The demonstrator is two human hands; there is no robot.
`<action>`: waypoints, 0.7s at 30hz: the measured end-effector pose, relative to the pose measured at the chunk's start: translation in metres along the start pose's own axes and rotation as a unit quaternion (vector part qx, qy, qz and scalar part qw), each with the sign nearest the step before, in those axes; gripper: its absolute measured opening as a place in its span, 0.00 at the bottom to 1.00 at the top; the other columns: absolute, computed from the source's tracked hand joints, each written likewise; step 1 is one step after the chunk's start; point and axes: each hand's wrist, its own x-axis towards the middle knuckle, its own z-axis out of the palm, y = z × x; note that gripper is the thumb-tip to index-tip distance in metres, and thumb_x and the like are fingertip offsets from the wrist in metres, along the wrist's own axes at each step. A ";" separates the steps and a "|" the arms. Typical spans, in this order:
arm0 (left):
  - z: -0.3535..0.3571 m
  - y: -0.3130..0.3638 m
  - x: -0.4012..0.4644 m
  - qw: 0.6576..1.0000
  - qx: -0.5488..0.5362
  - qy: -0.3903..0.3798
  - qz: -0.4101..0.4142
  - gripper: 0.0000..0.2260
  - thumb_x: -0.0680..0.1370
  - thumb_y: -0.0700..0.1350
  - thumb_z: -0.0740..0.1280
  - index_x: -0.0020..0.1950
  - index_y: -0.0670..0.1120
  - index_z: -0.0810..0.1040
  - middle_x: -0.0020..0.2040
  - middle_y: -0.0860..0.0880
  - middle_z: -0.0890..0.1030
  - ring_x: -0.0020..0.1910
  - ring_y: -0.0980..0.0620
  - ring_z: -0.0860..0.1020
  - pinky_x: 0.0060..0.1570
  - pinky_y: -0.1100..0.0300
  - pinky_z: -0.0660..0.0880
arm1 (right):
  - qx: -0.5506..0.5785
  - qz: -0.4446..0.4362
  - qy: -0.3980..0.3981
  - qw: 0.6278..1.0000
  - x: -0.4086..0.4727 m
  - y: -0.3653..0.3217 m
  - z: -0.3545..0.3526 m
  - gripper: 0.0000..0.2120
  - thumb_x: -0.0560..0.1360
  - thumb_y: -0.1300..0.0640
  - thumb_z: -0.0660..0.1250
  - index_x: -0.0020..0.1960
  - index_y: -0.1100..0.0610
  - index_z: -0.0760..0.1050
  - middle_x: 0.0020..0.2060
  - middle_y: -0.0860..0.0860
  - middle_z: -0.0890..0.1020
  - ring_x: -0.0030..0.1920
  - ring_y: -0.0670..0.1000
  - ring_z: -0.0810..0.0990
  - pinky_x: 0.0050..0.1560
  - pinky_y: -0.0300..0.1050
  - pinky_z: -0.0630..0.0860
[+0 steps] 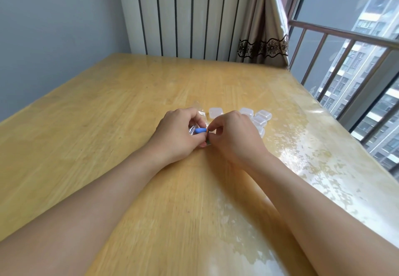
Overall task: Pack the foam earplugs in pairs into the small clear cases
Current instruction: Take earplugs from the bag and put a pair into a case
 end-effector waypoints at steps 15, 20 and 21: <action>0.003 0.001 0.003 1.000 -0.013 0.006 -0.020 0.09 0.69 0.38 0.76 0.40 0.50 0.79 0.40 0.49 0.84 0.37 0.55 0.82 0.33 0.72 0.72 | 0.036 0.017 0.000 0.999 0.004 0.005 0.003 0.09 0.73 0.54 0.73 0.52 0.52 0.86 0.44 0.49 0.83 0.44 0.51 0.78 0.39 0.44 0.70; -0.002 -0.001 0.003 0.998 -0.060 -0.021 -0.016 0.11 0.72 0.34 0.75 0.39 0.49 0.78 0.39 0.47 0.84 0.32 0.58 0.83 0.34 0.69 0.75 | 0.046 0.016 -0.014 0.999 0.003 0.004 0.000 0.05 0.70 0.52 0.75 0.44 0.52 0.84 0.37 0.49 0.80 0.40 0.51 0.76 0.37 0.45 0.69; -0.003 -0.001 0.003 0.998 -0.061 -0.022 -0.015 0.11 0.71 0.34 0.75 0.40 0.49 0.78 0.39 0.47 0.83 0.31 0.59 0.82 0.34 0.70 0.75 | 0.054 0.013 -0.016 0.998 0.003 0.003 -0.001 0.06 0.69 0.52 0.76 0.43 0.52 0.83 0.37 0.49 0.81 0.38 0.51 0.76 0.36 0.45 0.69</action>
